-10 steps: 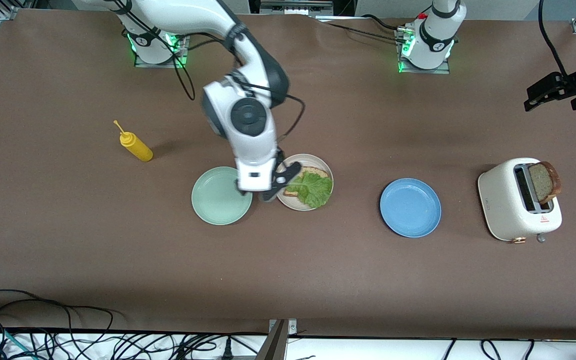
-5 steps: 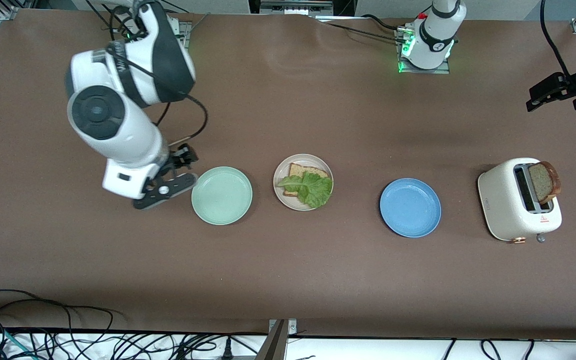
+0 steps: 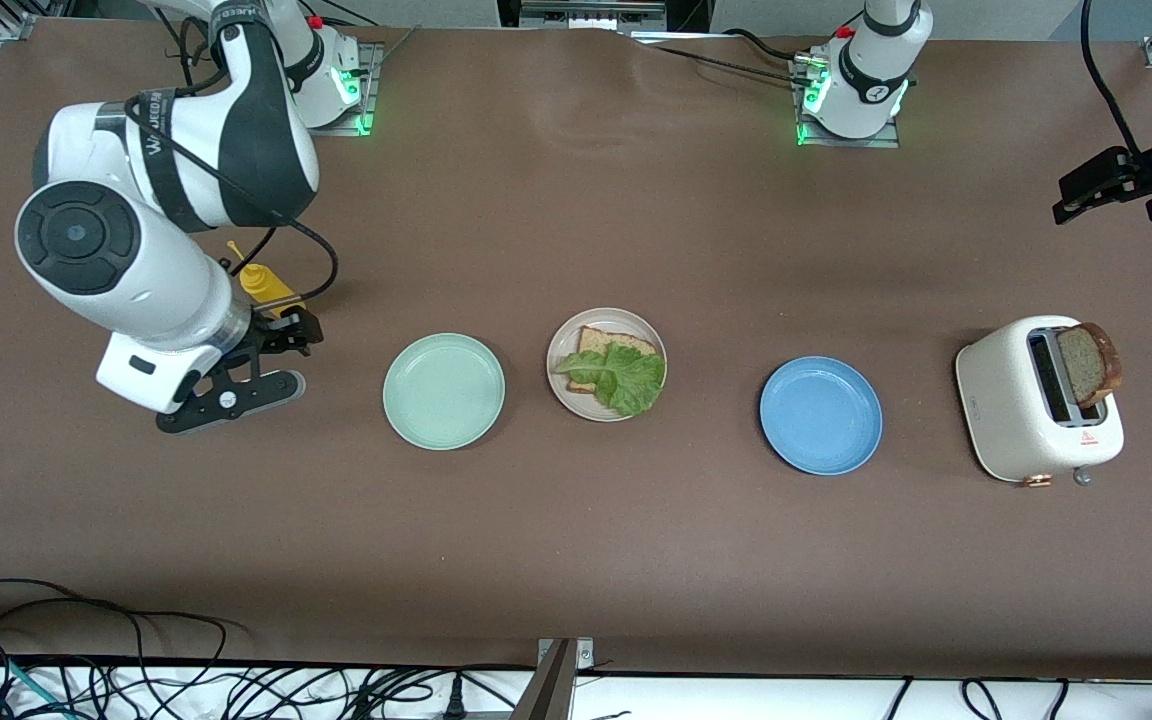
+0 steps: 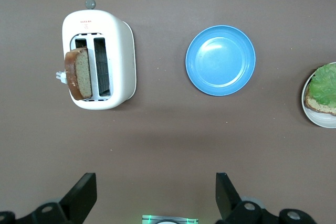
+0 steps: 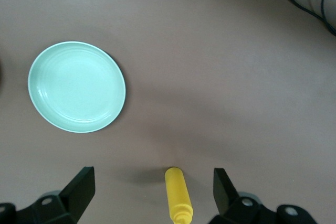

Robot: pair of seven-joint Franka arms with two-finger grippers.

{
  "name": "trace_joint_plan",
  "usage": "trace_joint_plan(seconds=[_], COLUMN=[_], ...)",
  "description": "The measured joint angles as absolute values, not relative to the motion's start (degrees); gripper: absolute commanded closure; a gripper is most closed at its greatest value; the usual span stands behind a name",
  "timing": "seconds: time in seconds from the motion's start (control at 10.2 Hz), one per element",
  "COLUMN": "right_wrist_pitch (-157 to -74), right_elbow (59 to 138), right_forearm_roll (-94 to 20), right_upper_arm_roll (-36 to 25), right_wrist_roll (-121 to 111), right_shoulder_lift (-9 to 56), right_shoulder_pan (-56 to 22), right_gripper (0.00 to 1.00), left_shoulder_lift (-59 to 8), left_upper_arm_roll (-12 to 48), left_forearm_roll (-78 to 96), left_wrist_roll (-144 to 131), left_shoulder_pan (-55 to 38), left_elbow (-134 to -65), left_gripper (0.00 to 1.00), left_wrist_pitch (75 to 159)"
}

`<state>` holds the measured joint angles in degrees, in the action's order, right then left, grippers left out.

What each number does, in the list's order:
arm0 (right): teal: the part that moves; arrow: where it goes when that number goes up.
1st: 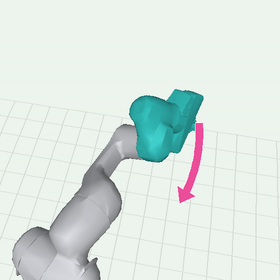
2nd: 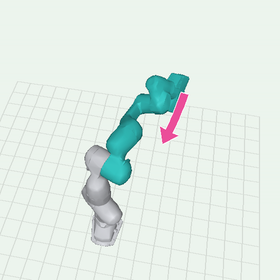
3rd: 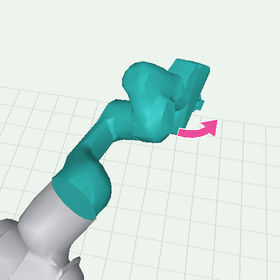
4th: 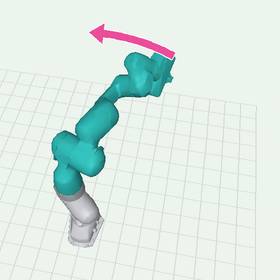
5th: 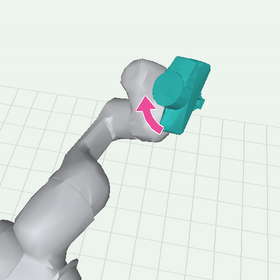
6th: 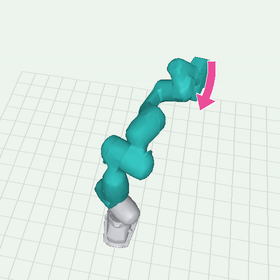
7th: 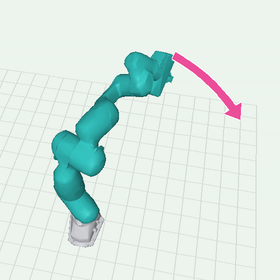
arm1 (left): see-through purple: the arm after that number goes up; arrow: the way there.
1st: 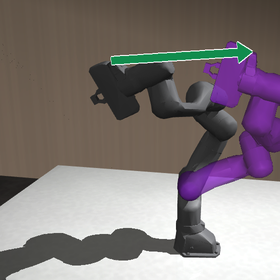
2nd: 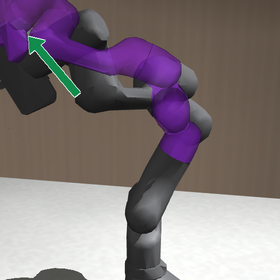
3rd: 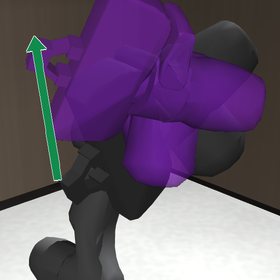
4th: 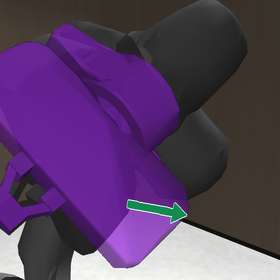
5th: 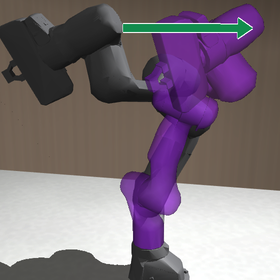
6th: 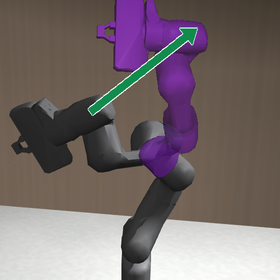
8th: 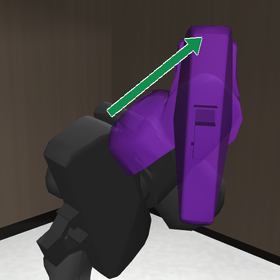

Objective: Make sandwich on beige plate with both arms
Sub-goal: 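Move the right gripper to the yellow mustard bottle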

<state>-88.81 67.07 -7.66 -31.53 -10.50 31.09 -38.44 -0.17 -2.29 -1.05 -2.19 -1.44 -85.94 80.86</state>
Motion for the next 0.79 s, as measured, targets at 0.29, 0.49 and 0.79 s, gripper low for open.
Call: trace_joint_plan(seconds=[0.29,0.49,0.79], right_wrist_pitch=[-88.74,-88.73,-89.01], right_elbow=[68.04,68.67,71.33], right_forearm_roll=[-9.26,-9.39,-9.50], right_upper_arm_roll=[-30.56,-24.32,-15.51], right_wrist_roll=[-10.58,-11.70,-12.69], right_shoulder_lift=[31.14,30.93,29.75], right_shoulder_pan=[-33.54,-26.24,-16.49], right_gripper=[0.00,0.00,0.00], left_shoulder_lift=[-0.62,-0.65,-0.67], left_upper_arm_roll=[-2.35,-2.34,-2.33], left_forearm_roll=[-1.05,-1.05,-1.05], left_wrist_roll=[-2.19,-2.19,-2.19], left_shoulder_pan=[-0.72,-0.69,-0.63], left_elbow=[-85.94,-85.94,-85.93], left_gripper=[0.00,0.00,0.00], left_wrist_pitch=[80.86,80.86,80.86])
